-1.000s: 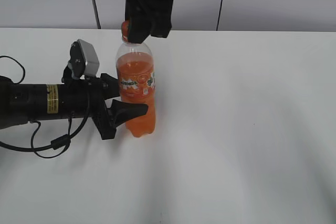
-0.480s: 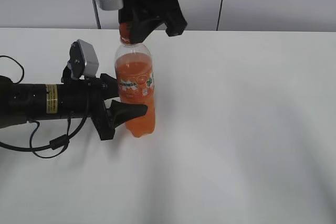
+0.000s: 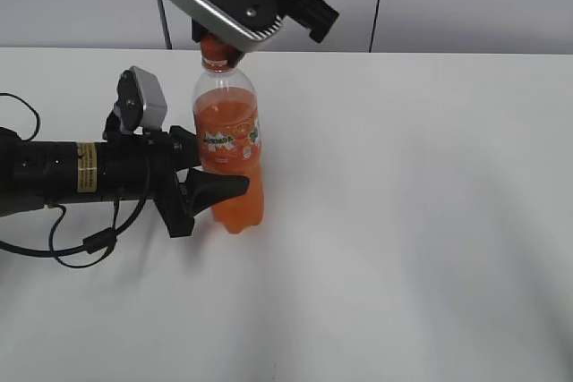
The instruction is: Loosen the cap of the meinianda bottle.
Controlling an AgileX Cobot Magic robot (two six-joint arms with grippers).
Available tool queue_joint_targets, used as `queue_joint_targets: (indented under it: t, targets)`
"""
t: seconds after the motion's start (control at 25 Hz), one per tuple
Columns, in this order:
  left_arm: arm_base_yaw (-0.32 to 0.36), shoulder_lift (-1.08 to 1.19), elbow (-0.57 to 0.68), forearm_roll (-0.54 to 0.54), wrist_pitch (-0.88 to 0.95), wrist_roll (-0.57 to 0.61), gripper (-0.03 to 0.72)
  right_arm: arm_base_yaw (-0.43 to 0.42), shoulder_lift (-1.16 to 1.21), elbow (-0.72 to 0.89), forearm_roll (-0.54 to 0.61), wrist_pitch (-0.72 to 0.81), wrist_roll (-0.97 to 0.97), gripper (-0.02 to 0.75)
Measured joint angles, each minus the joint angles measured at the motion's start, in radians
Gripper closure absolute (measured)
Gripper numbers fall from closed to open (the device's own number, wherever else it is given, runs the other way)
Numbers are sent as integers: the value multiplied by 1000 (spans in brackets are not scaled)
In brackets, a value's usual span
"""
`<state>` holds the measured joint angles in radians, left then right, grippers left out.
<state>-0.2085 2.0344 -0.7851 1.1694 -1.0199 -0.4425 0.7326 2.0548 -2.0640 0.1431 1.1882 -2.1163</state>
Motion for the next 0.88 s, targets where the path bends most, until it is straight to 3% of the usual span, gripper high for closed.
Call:
queue_joint_targets:
  t: [0.48, 0.88]
  targets:
    - [0, 0, 0, 17, -2, 1, 310, 0, -2, -1, 13, 26, -376, 464]
    - [0, 0, 0, 19, -3, 0, 310, 0, -2, -1, 0, 26, -433, 464]
